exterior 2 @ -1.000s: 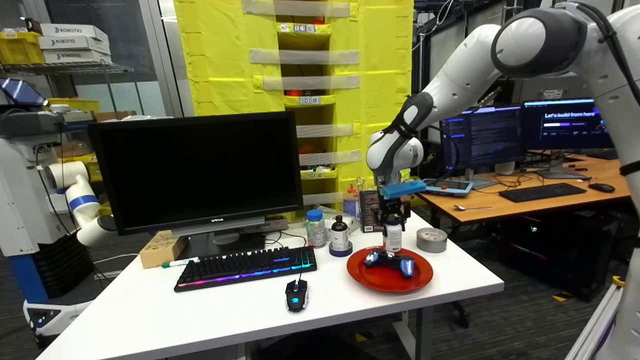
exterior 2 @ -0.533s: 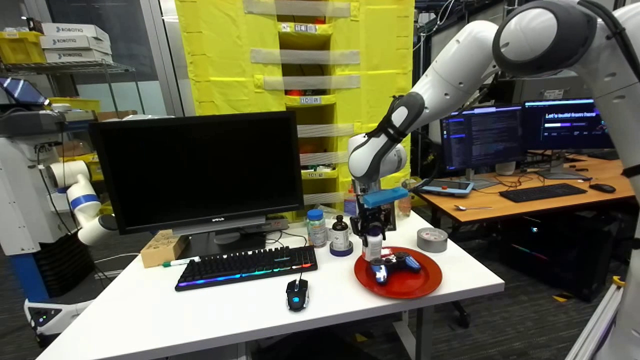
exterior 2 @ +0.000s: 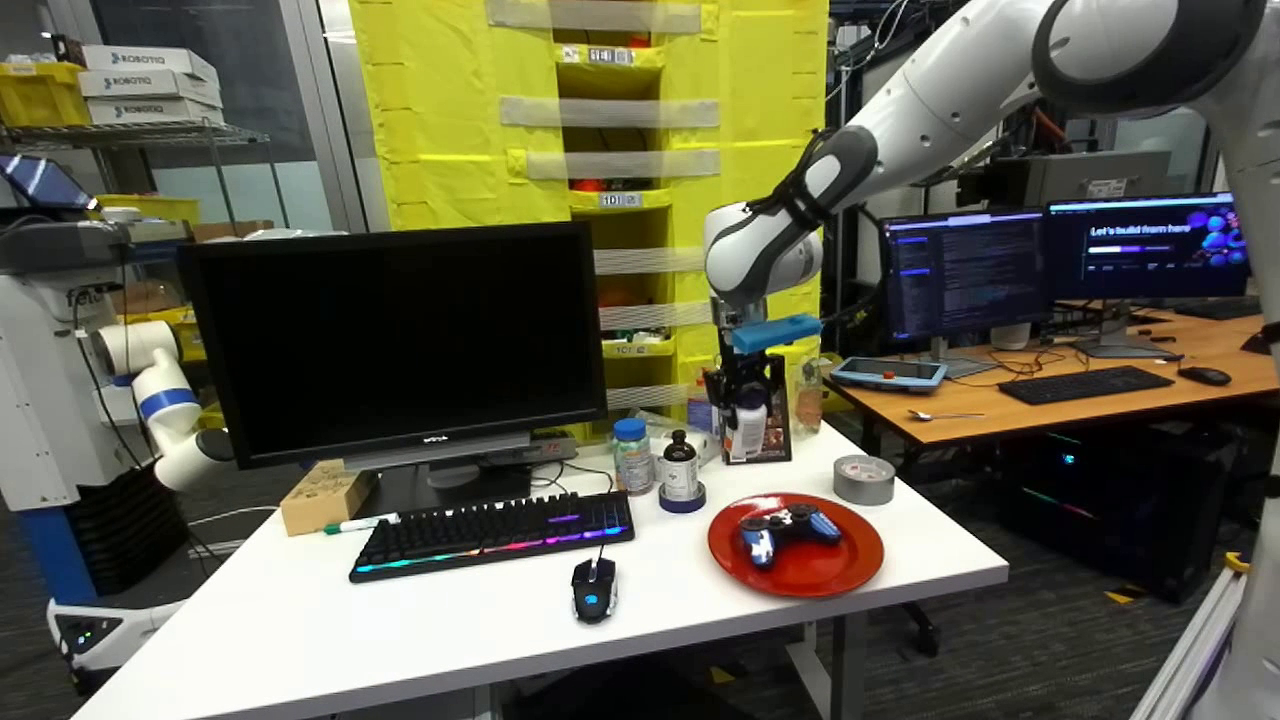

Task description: Remove the bottle from the plate

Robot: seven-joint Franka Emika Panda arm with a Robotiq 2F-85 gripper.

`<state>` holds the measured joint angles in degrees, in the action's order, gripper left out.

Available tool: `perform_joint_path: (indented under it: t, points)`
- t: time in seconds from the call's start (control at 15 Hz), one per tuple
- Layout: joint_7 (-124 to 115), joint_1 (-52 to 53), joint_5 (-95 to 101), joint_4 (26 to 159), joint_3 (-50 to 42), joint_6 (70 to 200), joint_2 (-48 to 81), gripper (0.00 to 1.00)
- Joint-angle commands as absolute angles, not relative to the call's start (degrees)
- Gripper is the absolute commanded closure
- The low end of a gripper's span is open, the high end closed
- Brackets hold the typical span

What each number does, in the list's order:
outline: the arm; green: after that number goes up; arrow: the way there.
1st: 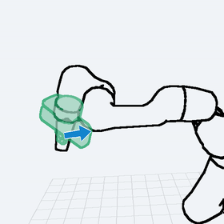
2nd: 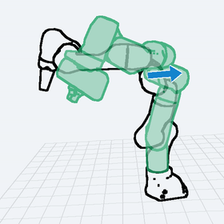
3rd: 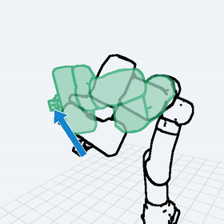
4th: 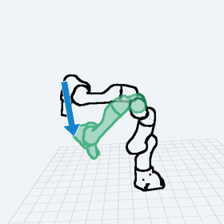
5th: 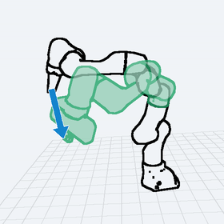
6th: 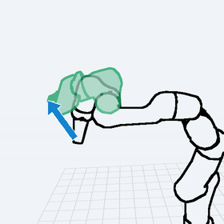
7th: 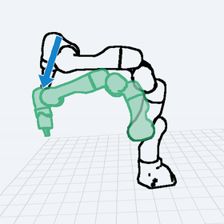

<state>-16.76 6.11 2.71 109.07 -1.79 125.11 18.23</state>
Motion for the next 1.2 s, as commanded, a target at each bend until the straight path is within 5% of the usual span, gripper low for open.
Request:
perform_joint_path:
  t: [0.0,1.13]
  points:
    - [-16.78,5.76,5.37,105.12,-1.83,121.56,17.0,0.55]
    - [-11.97,-0.41,4.88,85.72,-4.36,113.27,33.78,0.55]
